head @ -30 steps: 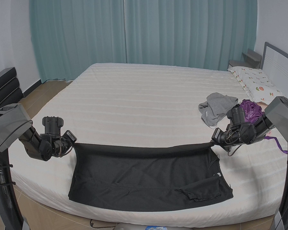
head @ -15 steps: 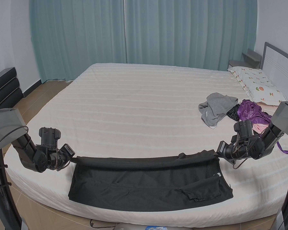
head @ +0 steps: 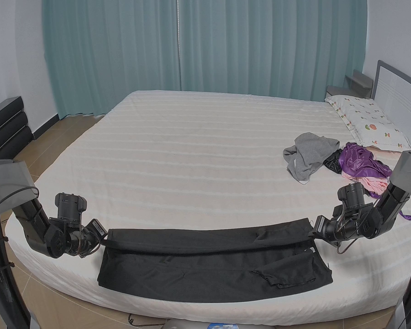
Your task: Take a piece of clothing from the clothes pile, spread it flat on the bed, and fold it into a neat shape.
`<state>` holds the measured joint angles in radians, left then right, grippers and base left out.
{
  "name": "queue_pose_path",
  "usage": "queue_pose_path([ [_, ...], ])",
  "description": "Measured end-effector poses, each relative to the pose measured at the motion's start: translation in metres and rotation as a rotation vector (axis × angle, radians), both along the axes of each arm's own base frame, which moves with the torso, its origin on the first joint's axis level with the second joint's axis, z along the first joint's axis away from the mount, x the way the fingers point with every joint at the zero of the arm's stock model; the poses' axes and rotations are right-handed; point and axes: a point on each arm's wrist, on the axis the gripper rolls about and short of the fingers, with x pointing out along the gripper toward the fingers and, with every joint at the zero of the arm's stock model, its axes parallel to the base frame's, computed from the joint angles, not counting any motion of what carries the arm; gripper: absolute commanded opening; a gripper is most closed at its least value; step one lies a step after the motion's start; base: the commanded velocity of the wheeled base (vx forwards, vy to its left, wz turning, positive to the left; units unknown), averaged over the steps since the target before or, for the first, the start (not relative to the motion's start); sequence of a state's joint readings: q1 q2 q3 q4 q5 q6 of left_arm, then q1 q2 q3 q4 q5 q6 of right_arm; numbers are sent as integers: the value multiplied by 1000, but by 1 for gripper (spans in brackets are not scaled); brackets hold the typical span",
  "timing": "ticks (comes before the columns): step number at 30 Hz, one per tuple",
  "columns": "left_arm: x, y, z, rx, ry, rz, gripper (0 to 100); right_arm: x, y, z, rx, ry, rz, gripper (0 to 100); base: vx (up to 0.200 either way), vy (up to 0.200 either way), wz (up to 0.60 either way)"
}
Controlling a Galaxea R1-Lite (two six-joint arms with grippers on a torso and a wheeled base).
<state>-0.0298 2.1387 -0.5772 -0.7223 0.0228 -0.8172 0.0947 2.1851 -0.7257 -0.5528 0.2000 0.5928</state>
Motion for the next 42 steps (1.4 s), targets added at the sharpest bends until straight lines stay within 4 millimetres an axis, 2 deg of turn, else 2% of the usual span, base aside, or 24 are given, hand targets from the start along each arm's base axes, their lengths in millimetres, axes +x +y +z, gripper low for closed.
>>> queue_pose_path([
  [11,-18,-3,-7,-37,61,-43,0,-11,1,-16,-39,58,47,0,0,0,0],
  [12,-19,-3,-8,-37,63,-43,100,-12,2,-17,-41,63,50,0,0,0,0],
  [14,-20,-3,-9,-38,68,-44,100,-14,3,-19,-49,70,60,0,0,0,0],
  [15,-20,-3,-9,-38,69,-44,100,-14,4,-21,-54,74,67,100,0,0,0],
  [22,-21,-3,-9,-39,72,-44,100,-15,6,-22,-55,79,78,100,0,0,0],
  [28,-17,-2,-3,-42,43,-34,100,-5,2,-4,-21,13,47,100,0,0,0],
  [33,-5,-1,6,-46,-7,-29,100,9,2,10,10,-48,9,100,0,0,0],
  [38,10,-2,10,-45,-52,-24,100,22,4,7,24,-80,-3,100,0,0,0],
  [42,23,-3,6,-37,-65,-22,100,34,7,6,76,-162,-44,100,0,0,0],
])
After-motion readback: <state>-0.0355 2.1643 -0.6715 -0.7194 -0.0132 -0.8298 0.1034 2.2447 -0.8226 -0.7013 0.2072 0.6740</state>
